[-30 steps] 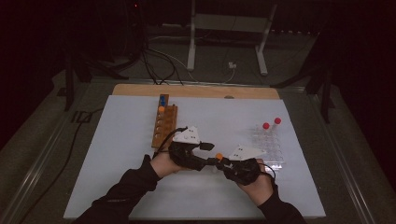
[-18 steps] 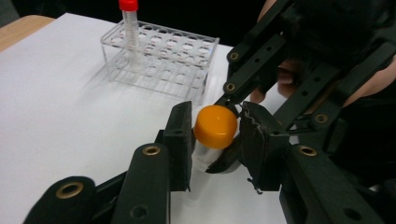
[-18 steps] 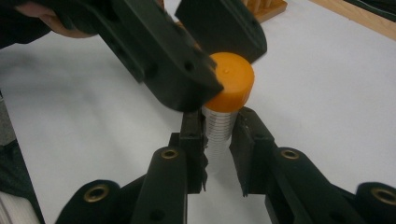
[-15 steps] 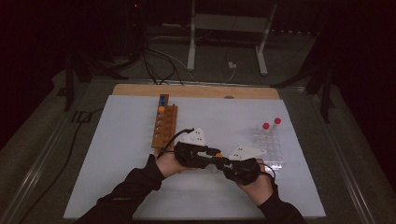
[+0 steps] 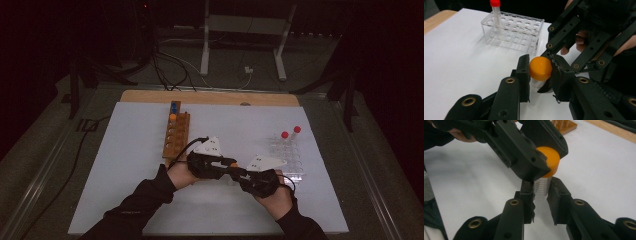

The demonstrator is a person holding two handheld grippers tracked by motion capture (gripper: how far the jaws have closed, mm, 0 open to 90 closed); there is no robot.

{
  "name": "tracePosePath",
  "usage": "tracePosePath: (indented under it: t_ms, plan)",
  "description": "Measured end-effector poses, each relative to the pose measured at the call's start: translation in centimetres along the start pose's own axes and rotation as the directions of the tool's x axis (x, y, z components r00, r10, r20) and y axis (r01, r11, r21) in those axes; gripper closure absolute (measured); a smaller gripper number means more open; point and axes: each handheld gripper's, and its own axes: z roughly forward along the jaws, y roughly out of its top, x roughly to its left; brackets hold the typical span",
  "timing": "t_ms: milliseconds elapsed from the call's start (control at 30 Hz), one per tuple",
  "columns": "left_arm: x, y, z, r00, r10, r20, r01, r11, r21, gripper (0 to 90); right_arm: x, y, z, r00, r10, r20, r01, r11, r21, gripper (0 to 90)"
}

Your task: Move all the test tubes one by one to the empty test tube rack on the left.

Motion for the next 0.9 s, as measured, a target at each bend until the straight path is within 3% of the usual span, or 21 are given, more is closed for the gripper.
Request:
tracePosePath:
  t_ms: [133,267,533,633,900]
  plan:
    - [0.2,0.1,-0.6,0.9999,-0.002,-0.014,0.002,1.0,-0.006,71.6,-0.3,0.0,-0.2,0.9998,0.016,-0.013,-0.016,1.0,-0.002,66.0]
    - [0.6,0.3,-1.4,0.9994,-0.011,-0.033,0.011,0.9999,-0.01,71.6,-0.5,-0.1,-0.5,0.9997,0.024,0.006,-0.024,1.0,-0.014,54.5]
    - [1.7,0.7,-3.5,0.9951,-0.014,-0.098,0.012,0.9997,-0.019,71.7,-0.6,0.1,-1.0,0.9992,0.039,0.013,-0.038,0.998,-0.056,31.0]
    - [2.2,0.6,-4.4,0.9915,-0.019,-0.129,0.016,0.9997,-0.02,71.7,-0.6,0.1,-1.1,0.9981,0.058,0.022,-0.056,0.996,-0.075,19.4]
    - [4.1,0.1,-7.2,0.9778,-0.064,-0.2,0.058,0.9978,-0.032,71.7,-1.0,0.1,-1.6,0.9954,0.093,0.023,-0.09,0.99,-0.106,2.0]
